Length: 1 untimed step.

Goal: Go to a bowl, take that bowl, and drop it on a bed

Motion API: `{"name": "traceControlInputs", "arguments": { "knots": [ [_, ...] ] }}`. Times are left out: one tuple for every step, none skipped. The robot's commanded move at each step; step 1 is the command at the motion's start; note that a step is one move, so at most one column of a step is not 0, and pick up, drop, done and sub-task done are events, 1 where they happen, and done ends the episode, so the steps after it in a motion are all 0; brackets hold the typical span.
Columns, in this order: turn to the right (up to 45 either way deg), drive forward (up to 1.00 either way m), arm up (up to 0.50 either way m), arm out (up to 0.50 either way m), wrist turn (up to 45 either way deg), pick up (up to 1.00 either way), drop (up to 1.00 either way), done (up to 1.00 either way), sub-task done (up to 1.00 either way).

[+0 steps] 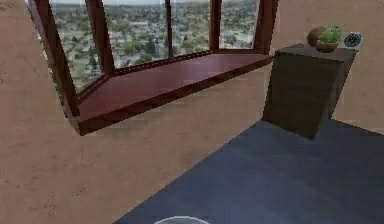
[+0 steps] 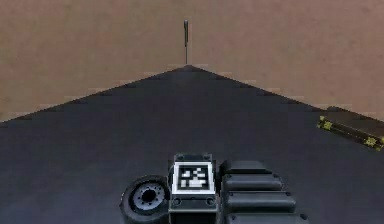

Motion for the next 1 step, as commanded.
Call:
{"name": "traceControlInputs", "arguments": {
  "knots": [
    [-39.0,0.00,0.00,0.00,0.0,0.00,0.00,0.00,0.00]
  ]
}}
